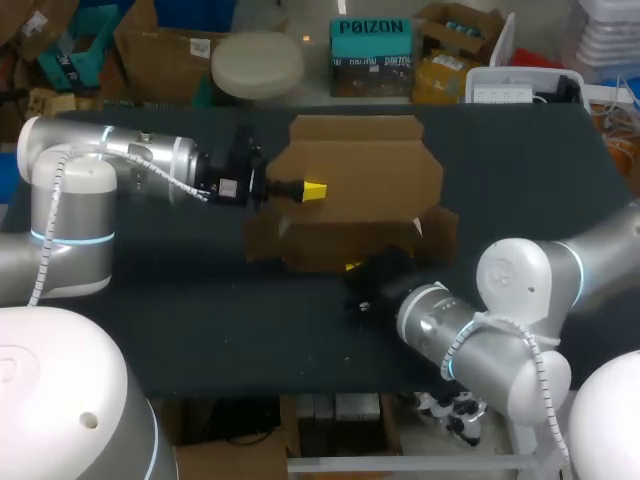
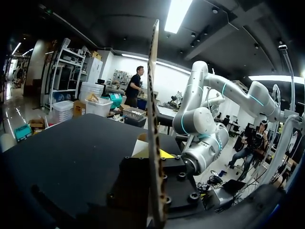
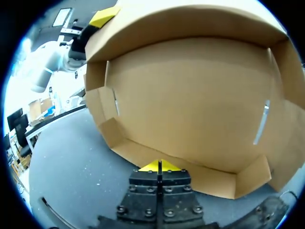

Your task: Assemble the packaging by folding the flat box into shape, placing the metal phone stand inside, and closing the box properly

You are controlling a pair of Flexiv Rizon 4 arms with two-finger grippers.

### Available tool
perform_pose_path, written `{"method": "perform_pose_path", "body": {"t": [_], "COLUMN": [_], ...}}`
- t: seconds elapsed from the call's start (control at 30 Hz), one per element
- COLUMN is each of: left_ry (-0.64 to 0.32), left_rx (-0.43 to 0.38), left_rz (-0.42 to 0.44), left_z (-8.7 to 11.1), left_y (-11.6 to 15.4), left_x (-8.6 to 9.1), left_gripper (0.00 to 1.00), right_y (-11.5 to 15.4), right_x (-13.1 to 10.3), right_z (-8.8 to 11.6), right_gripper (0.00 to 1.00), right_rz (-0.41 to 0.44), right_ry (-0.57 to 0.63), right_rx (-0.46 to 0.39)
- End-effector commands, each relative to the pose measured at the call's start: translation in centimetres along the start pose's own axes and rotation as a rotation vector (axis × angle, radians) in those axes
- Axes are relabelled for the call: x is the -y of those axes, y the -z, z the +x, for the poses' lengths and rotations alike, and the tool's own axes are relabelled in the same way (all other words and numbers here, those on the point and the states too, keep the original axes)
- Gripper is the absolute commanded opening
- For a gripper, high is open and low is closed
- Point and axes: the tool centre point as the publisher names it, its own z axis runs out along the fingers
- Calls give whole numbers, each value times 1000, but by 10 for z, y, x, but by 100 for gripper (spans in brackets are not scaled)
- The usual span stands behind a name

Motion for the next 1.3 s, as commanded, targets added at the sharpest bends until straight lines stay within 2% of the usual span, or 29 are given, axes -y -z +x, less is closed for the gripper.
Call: {"method": "perform_pose_path", "body": {"t": [0.03, 0.23, 0.53, 0.7, 0.93, 0.97, 1.07, 1.13, 1.17, 1.3], "left_ry": [0, 0, 0, 0, 0, 0, 0, 0, 0, 0], "left_rx": [-3, -3, -3, -3, -3, -3, -3, -3, -3, -3], "left_rz": [-3, -3, -3, -3, -3, -3, -3, -3, -3, -3], "left_z": [-2, -2, -2, -2, -2, -2, -2, -2, -2, -2], "left_y": [-1, -1, -1, -1, -1, -1, -1, -1, -1, -1], "left_x": [-4, -4, -4, -4, -4, -4, -4, -4, -4, -4], "left_gripper": [0, 0, 0, 0, 0, 0, 0, 0, 0, 0], "right_y": [-5, 8, 44, 64, 93, 98, 110, 118, 122, 138], "right_x": [5, -1, -19, -24, -29, -30, -31, -32, -33, -34], "right_z": [1, 4, 11, 11, 8, 8, 4, 2, 0, -6], "right_gripper": [0, 0, 0, 0, 0, 2, 18, 21, 26, 31], "right_rz": [-5, -39, -117, -119, -119, -117, -112, -110, -110, -109], "right_ry": [-1, 22, 28, 22, 12, 19, 32, 44, 44, 60], "right_rx": [1, -7, -41, -60, -142, -148, -170, -176, -184, -196]}}
